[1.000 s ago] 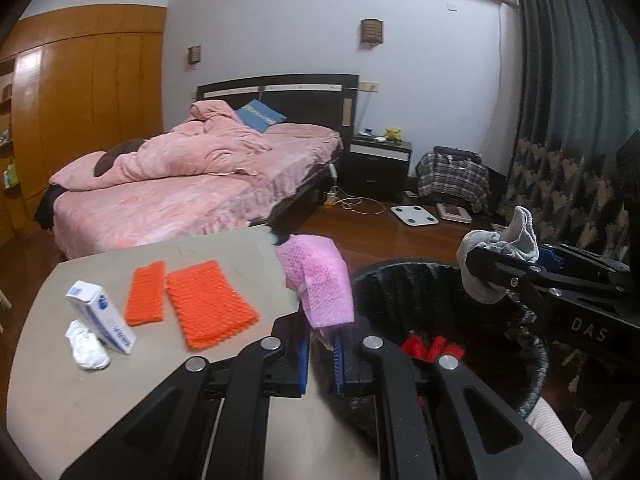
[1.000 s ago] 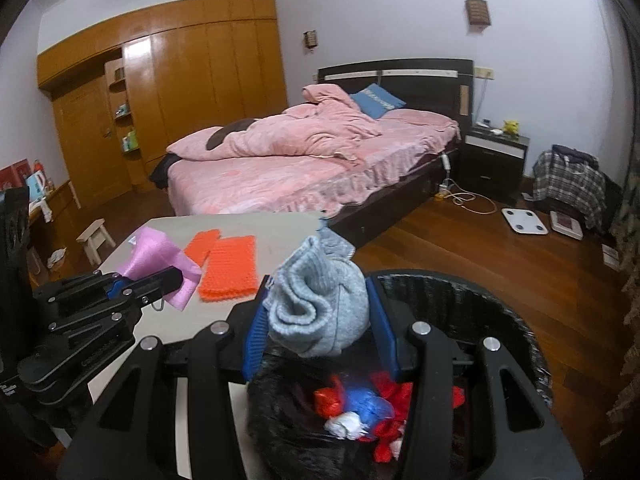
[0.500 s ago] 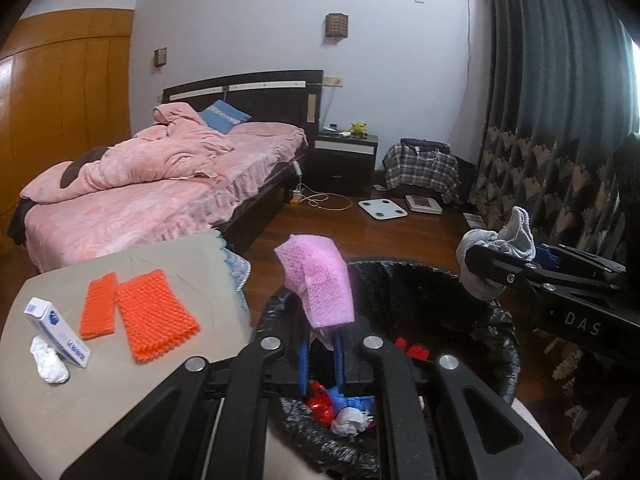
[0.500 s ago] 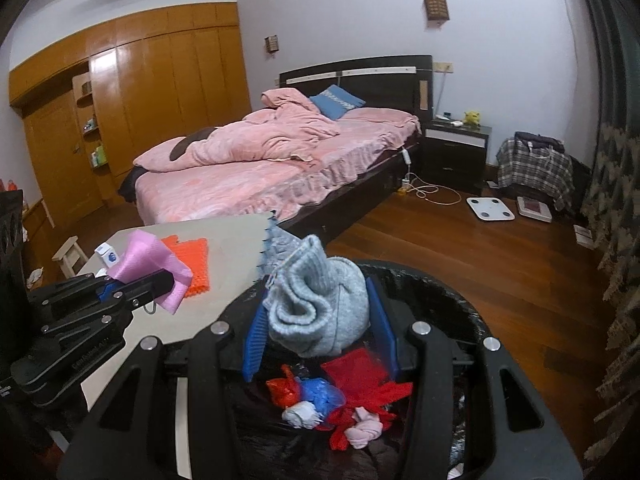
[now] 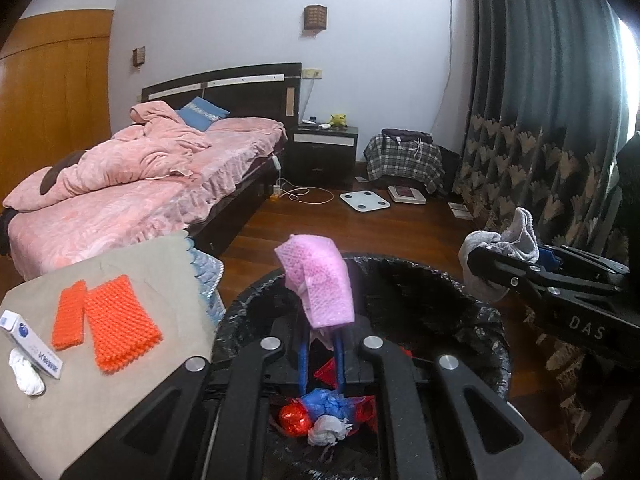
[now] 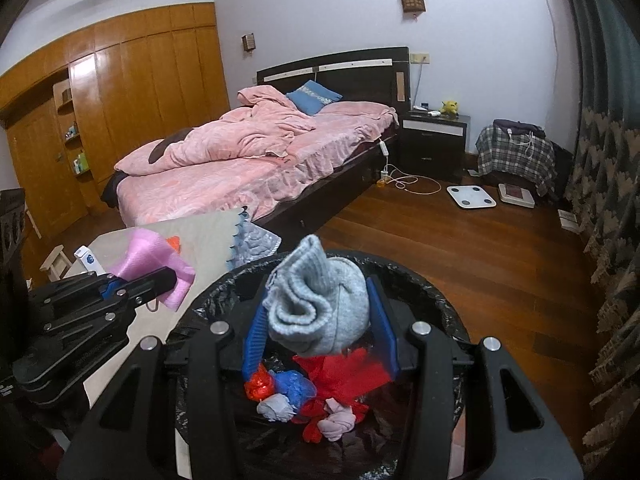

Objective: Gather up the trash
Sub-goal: 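Carry the pink mask and grey sock over the black bin and open both tools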

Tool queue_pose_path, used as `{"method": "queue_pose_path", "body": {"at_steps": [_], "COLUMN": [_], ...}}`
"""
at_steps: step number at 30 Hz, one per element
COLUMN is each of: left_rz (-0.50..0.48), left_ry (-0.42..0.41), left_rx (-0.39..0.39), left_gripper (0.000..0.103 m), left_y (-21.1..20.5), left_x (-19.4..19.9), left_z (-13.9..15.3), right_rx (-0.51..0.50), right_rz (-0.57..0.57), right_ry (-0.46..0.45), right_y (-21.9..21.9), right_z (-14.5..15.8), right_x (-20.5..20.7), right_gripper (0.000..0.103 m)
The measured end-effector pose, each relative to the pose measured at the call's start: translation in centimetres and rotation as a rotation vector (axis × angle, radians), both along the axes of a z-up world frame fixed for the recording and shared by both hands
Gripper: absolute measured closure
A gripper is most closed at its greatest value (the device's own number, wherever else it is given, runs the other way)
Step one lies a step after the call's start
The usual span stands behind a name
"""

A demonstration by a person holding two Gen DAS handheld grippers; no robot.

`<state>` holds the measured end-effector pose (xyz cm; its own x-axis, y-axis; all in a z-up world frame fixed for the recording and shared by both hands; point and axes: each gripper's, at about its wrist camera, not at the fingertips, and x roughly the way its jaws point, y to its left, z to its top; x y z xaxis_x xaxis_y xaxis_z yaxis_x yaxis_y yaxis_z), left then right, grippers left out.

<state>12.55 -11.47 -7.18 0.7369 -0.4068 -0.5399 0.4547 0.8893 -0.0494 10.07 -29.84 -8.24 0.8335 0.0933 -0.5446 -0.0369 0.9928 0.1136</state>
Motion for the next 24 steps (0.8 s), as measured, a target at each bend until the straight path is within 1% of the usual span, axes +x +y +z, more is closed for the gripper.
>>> {"method": "queue_pose_path", "body": {"at_steps": [6,7,8,9,10,11,12,13,14,16,17,18,19,20,24], "left_rz": [-0.023,-0.026,-0.027,-0.031,-0.038,-0.039,-0.040,-0.043,-0.044,-0.039,-0.033,-0.030,-0.025,-0.024,-0.014], "left_ry": [0.013,0.017,0.019,0.022,0.028,0.030,0.032,0.038,0.043,0.049,0.050,0.052,0.057,0.061,0.073], "left_rx": [0.002,0.003,0.005,0.005,0.006,0.009,0.009,0.006,0.005,0.006,0.003,0.001,-0.001,-0.004,-0.002], "left_gripper": [0.092,0.090,0.089,0.086,0.078,0.072,0.061,0.056,0.054,0.044,0.042,0.037,0.028,0.025,0.024], "left_y": [-0.8,-0.8,-0.9,-0.9,-0.9,-0.9,-0.9,-0.8,-0.8,-0.6,-0.3,-0.2,0.0,0.2,0.7], "left_x": [0.6,0.7,0.7,0.8,0.8,0.8,0.7,0.7,0.7,0.7,0.6,0.6,0.6,0.6,0.6], "left_z": [-0.5,-0.6,-0.7,-0.8,-0.9,-1.1,-1.2,-1.3,-1.4,-1.5,-1.5,-1.5,-1.5,-1.6,-1.8], "right_rx": [-0.001,-0.001,-0.002,-0.002,-0.002,-0.002,-0.003,-0.003,-0.004,-0.006,-0.007,-0.009,-0.011,-0.012,-0.008], "right_rz": [-0.016,-0.019,-0.027,-0.032,-0.036,-0.043,-0.048,-0.052,-0.056,-0.060,-0.061,-0.064,-0.069,-0.072,-0.073], "right_ry": [0.004,0.006,0.010,0.011,0.013,0.011,0.008,0.005,0.002,-0.002,-0.004,-0.008,-0.012,-0.014,-0.015], "right_y": [-0.8,-0.9,-1.0,-1.1,-1.2,-1.3,-1.5,-1.6,-1.6,-1.7,-1.7,-1.6,-1.6,-1.5,-1.6], "right_z": [-0.2,-0.2,-0.3,-0.3,-0.4,-0.4,-0.4,-0.4,-0.3,-0.3,-0.3,-0.3,-0.2,-0.2,-0.1], "right_x": [0.2,0.2,0.2,0.3,0.3,0.2,0.2,0.3,0.2,0.2,0.2,0.1,0.1,0.1,0.0], "right_gripper": [0.057,0.057,0.053,0.052,0.051,0.045,0.040,0.038,0.035,0.032,0.028,0.023,0.020,0.015,0.013]}}
